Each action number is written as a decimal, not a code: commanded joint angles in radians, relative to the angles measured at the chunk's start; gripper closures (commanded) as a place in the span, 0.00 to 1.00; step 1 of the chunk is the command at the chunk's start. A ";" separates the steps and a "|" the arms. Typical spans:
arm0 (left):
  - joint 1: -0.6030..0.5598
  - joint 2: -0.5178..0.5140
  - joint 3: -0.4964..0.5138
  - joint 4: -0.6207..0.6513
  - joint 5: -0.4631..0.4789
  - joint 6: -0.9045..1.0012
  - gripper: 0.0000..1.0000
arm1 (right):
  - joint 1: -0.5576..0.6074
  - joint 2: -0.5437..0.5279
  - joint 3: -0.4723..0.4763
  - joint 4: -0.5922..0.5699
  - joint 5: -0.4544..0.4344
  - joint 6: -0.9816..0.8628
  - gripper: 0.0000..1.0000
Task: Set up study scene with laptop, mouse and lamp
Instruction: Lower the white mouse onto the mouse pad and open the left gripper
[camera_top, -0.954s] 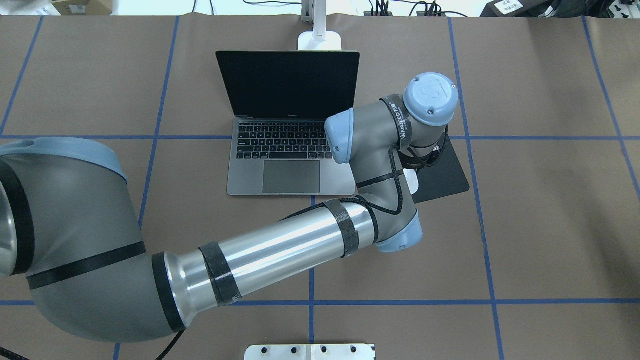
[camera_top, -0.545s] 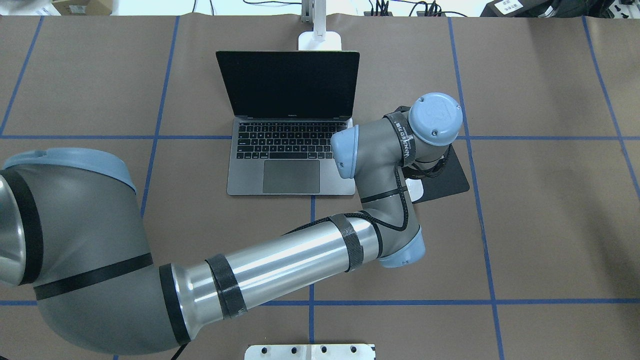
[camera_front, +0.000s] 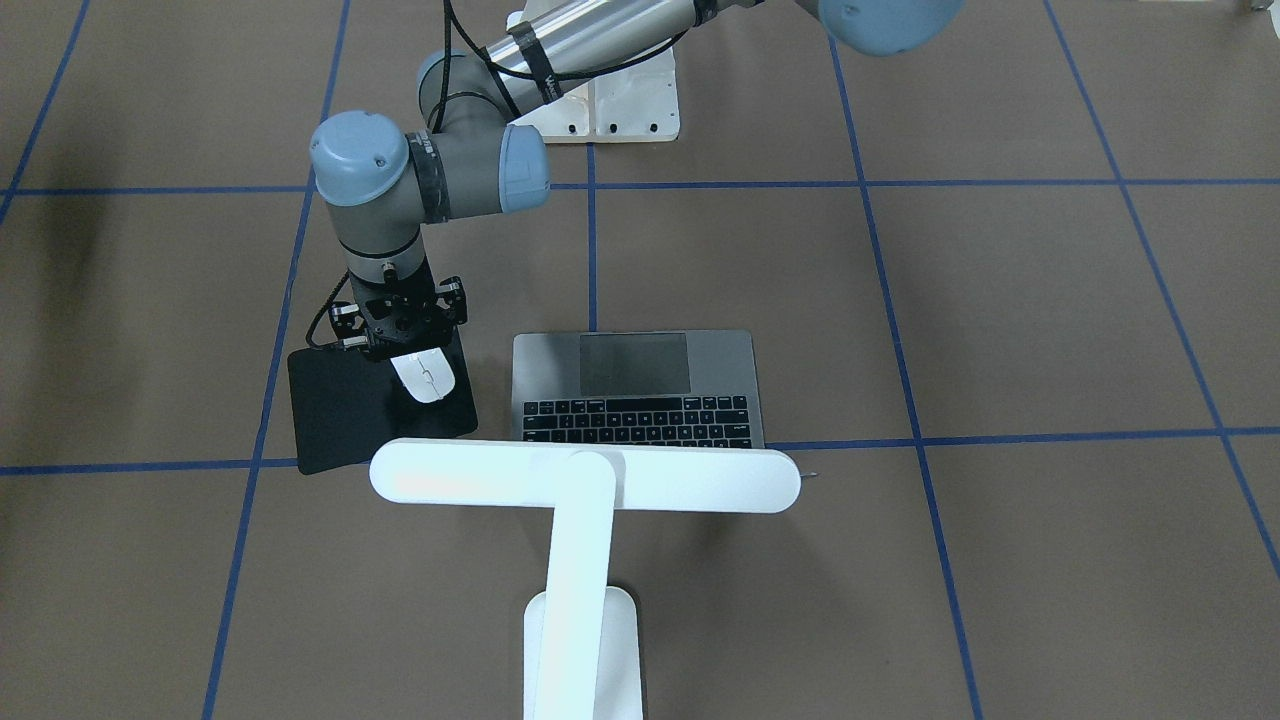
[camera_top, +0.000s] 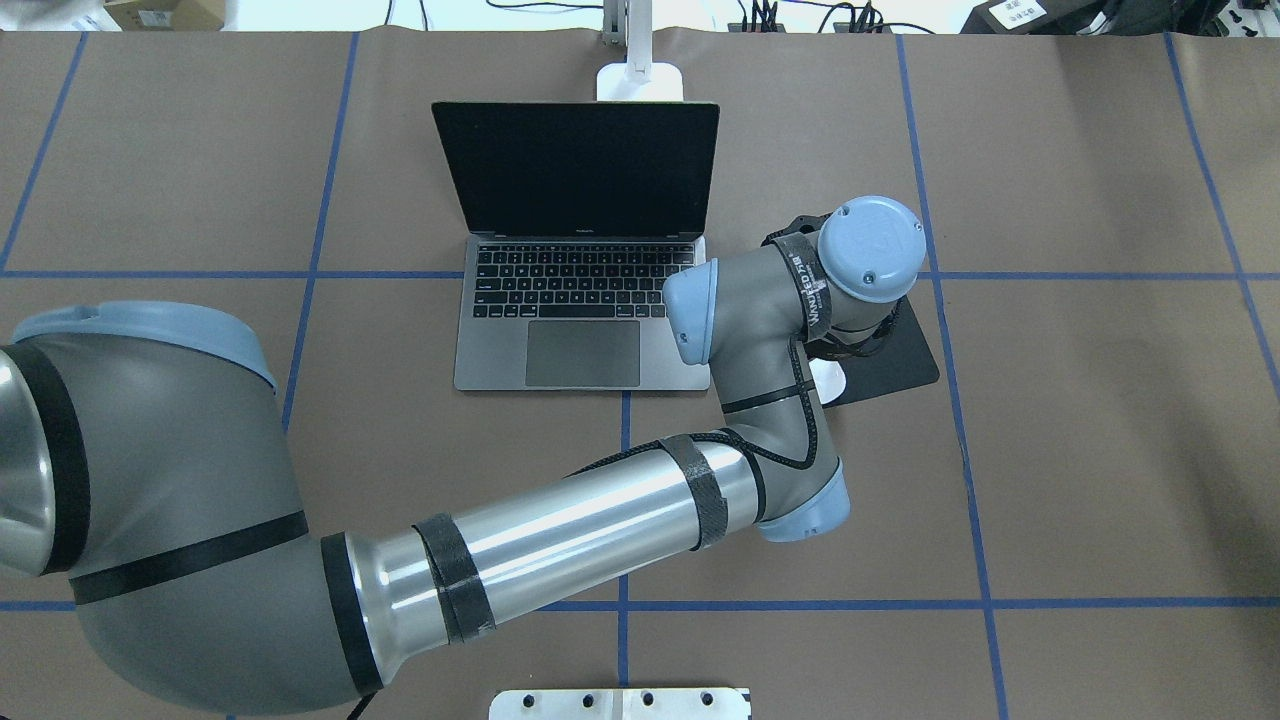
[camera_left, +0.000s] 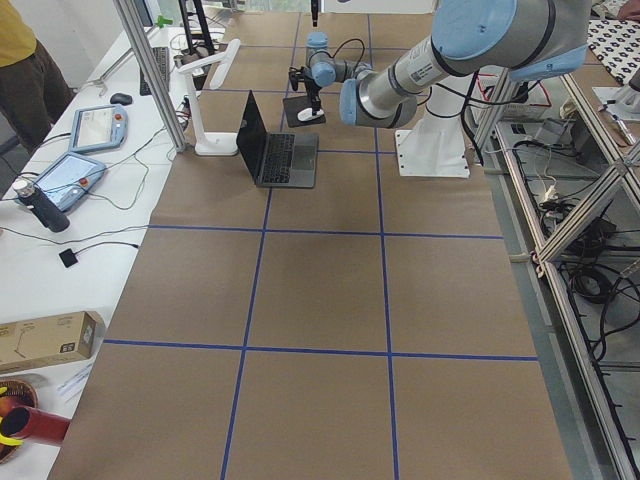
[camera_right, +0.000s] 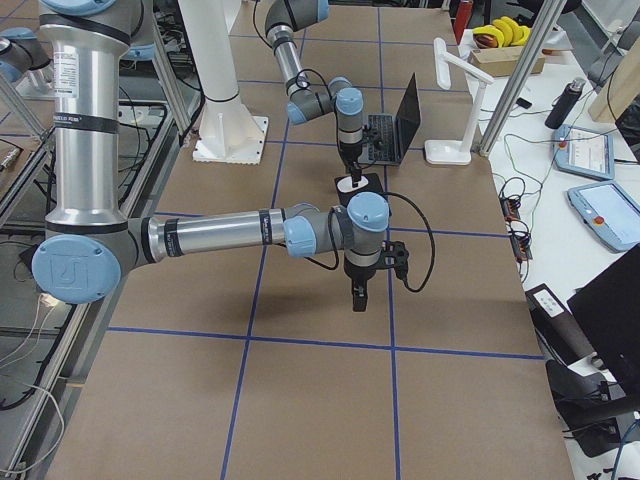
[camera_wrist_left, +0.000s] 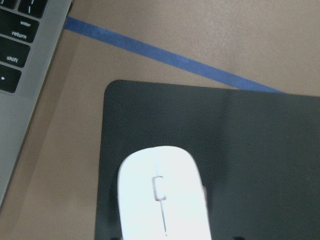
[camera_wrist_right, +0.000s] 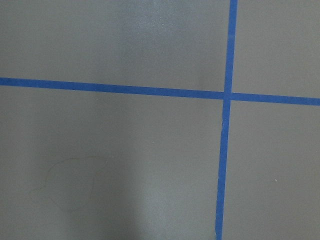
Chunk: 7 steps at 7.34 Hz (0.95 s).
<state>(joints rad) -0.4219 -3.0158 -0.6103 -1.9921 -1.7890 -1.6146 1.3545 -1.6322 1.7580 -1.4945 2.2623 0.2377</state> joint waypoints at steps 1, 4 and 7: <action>-0.001 0.000 -0.022 -0.001 0.002 -0.001 0.00 | 0.000 0.000 -0.003 0.005 0.000 0.000 0.00; -0.006 0.023 -0.200 0.147 -0.018 0.025 0.00 | 0.000 0.002 -0.008 0.006 -0.001 -0.001 0.00; -0.026 0.180 -0.574 0.410 -0.110 0.135 0.00 | 0.000 0.000 -0.005 0.008 -0.001 -0.006 0.00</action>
<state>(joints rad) -0.4377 -2.9150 -1.0127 -1.6963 -1.8808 -1.5394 1.3545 -1.6315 1.7514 -1.4870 2.2607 0.2346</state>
